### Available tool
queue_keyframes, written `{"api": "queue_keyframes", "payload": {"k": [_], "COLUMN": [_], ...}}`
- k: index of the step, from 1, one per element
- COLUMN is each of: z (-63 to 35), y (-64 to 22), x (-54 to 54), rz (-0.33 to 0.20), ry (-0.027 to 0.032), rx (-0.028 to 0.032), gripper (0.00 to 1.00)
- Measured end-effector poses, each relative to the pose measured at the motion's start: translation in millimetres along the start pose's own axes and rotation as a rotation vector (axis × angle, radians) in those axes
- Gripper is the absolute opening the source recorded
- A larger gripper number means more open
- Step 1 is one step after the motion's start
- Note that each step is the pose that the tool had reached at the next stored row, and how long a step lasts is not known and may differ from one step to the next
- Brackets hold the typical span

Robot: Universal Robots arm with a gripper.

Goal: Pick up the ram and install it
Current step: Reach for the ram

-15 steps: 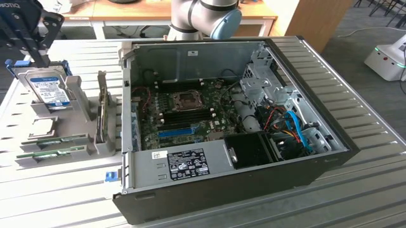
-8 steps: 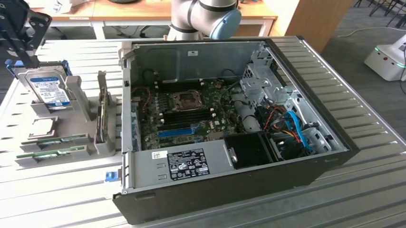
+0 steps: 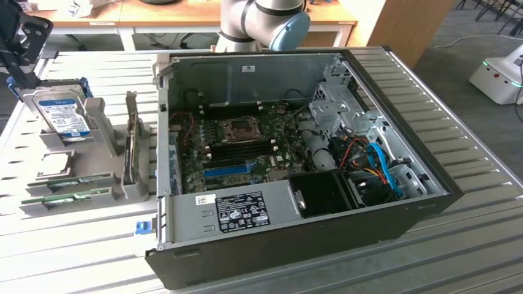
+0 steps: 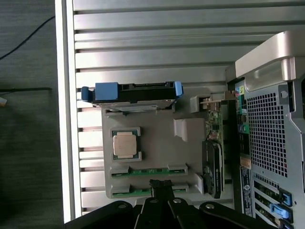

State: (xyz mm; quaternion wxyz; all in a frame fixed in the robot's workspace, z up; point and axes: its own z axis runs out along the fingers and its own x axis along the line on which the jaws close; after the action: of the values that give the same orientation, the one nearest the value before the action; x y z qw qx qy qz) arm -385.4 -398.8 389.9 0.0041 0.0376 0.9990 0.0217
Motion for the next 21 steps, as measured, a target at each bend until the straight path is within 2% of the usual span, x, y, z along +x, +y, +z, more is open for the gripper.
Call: {"api": "queue_keyframes", "payload": {"k": [13,21], "z": [0.1,-0.3], "y": [-0.1,-7.6], "x": [1.2,0.6], "rz": [0.0,0.0], "ry": [0.0002,0.0002], "rx": [0.0,0.0], "gripper": [0.11,0.11]}}
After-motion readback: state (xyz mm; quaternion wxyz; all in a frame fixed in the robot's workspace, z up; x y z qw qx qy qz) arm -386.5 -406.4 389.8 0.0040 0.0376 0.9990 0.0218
